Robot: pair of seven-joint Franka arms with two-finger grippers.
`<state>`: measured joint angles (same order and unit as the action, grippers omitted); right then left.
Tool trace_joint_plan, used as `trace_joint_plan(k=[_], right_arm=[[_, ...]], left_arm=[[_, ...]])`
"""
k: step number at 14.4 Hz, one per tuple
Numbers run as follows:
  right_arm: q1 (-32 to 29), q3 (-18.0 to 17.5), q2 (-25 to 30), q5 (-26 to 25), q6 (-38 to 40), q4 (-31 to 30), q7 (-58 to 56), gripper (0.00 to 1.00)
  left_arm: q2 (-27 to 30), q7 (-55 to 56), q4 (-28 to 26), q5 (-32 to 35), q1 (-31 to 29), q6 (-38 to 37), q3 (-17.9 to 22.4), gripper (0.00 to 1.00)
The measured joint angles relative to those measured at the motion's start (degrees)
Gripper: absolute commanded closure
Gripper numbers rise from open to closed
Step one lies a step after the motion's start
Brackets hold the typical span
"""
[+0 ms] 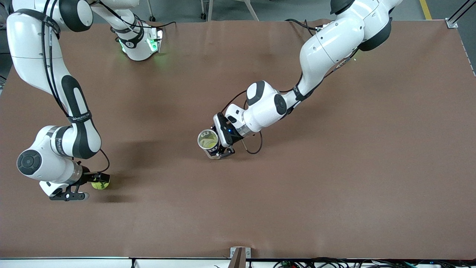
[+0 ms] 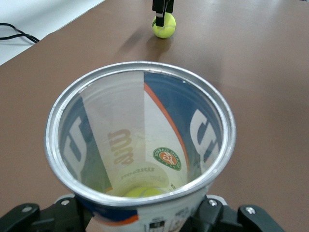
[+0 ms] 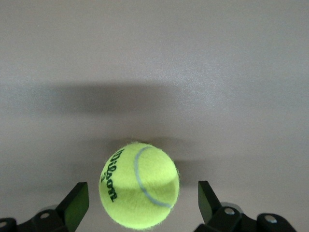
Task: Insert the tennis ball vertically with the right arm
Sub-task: 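Grasp the second ball and carry it over the can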
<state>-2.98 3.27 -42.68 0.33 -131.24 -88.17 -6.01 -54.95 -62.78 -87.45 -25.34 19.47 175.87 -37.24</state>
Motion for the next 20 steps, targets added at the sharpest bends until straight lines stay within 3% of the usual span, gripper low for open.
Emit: trace_joint_plan(k=[4,7,12,13,17,20], right_arm=[[0.04,-0.11,-0.22,-0.04,-0.01,0.0,0.0,0.01],[0.12,-0.15,-0.69,-0.13,-0.11,0.0,-0.01,0.12],[0.15,-0.24,-1.04,-1.57,-0.35,0.16,-0.03,0.61],[0.18,-0.25,-1.07,-1.73,-0.35,0.18,-0.02,0.66],[0.19,-0.32,-1.07,-1.75,-0.04,0.28,0.0,0.71],[0.9,-0.99,0.09,-1.63,5.2,1.63,0.02,0.71]], left_arm=[[0.0,0.0,0.0,0.0,0.0,0.0,0.0,0.23],[0.0,-0.08,0.0,0.0,0.0,0.02,0.0,0.22],[0.0,-0.94,-0.02,0.0,0.02,0.02,0.0,0.22],[0.0,-0.97,-0.02,0.0,0.02,0.02,0.0,0.23],[0.0,-1.0,-0.03,0.0,0.01,0.02,-0.01,0.23],[0.0,-1.0,-0.04,0.0,0.01,0.02,-0.01,0.23]])
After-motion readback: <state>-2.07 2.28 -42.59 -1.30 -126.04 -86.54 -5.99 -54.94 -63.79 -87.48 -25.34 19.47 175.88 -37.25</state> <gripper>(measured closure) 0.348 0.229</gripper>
